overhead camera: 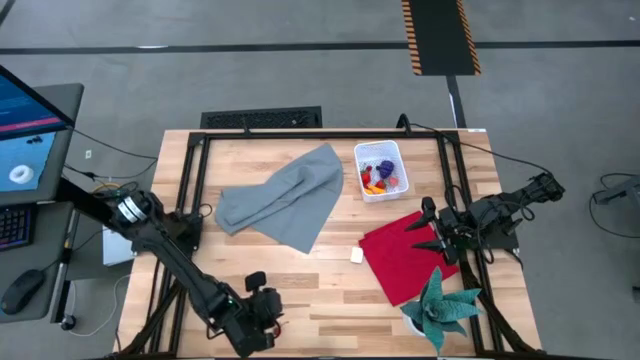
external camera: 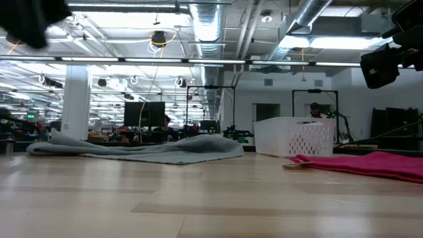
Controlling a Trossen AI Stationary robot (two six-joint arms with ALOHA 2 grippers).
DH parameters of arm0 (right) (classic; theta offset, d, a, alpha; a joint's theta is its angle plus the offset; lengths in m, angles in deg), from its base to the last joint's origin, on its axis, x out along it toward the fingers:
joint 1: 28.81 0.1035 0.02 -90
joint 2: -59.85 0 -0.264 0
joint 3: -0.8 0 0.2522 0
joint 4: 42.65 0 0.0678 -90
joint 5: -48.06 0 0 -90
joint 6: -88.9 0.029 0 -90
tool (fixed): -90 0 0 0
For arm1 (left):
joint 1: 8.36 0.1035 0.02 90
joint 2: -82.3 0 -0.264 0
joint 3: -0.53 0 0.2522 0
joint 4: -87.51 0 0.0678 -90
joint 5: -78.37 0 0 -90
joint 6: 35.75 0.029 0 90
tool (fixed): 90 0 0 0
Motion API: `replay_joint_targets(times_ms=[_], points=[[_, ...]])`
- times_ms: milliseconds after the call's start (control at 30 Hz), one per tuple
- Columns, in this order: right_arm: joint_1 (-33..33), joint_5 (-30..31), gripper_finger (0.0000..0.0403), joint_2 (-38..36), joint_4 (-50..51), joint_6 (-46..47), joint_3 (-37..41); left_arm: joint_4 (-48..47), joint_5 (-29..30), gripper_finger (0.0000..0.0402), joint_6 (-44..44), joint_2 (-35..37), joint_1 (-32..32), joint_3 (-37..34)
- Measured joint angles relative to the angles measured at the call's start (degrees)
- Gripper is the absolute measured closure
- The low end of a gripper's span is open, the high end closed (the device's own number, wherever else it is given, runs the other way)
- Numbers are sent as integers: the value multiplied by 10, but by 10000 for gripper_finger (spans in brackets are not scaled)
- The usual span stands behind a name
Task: Pick and placing Produce into tupperware
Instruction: Put the red cherry into the white bin
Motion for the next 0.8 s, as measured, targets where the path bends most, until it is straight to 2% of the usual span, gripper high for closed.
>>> replay_joint_targets(times_ms=[200,433,567,800], points=[[0,0,148,0,0,0,0,49,-30,299,-8,-37,1,-6],[0,0,148,0,0,0,0,62,-62,298,-67,-40,-5,-12],[0,0,148,0,0,0,0,68,-107,298,-115,-40,-12,-12],[0,0,148,0,0,0,0,81,-89,298,-176,-52,-38,-11]])
